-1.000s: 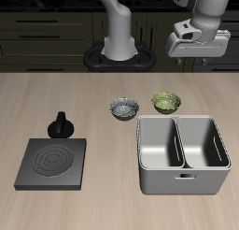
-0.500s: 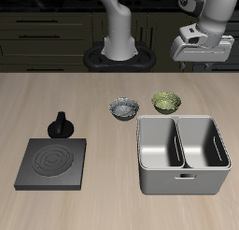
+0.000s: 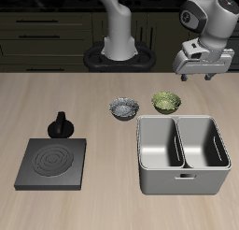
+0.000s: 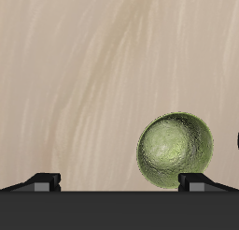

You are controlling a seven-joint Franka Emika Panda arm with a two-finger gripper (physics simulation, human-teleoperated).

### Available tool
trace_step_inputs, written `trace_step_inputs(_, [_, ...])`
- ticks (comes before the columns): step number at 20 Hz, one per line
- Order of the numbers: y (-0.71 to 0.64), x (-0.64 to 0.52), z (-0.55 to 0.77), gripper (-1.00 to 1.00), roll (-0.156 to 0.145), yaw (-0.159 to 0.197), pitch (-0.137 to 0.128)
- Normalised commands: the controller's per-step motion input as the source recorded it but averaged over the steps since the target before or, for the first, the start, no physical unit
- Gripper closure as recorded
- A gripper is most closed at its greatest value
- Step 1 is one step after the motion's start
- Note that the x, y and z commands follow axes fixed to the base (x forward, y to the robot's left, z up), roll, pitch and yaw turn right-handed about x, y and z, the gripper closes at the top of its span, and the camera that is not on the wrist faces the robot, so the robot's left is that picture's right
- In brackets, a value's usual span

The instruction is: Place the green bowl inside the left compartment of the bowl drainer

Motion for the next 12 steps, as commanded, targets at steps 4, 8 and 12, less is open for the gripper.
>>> trace_step_inputs(4, [0.01, -0.1, -0.24, -1.0, 0.021, -0.003, -0.041])
trace_step_inputs(8, [-0.01, -0.03, -0.23, -1.0, 0.011, -0.005, -0.036])
trace_step_inputs(12, [-0.06, 0.08, -0.25, -1.0, 0.002, -0.016, 0.017])
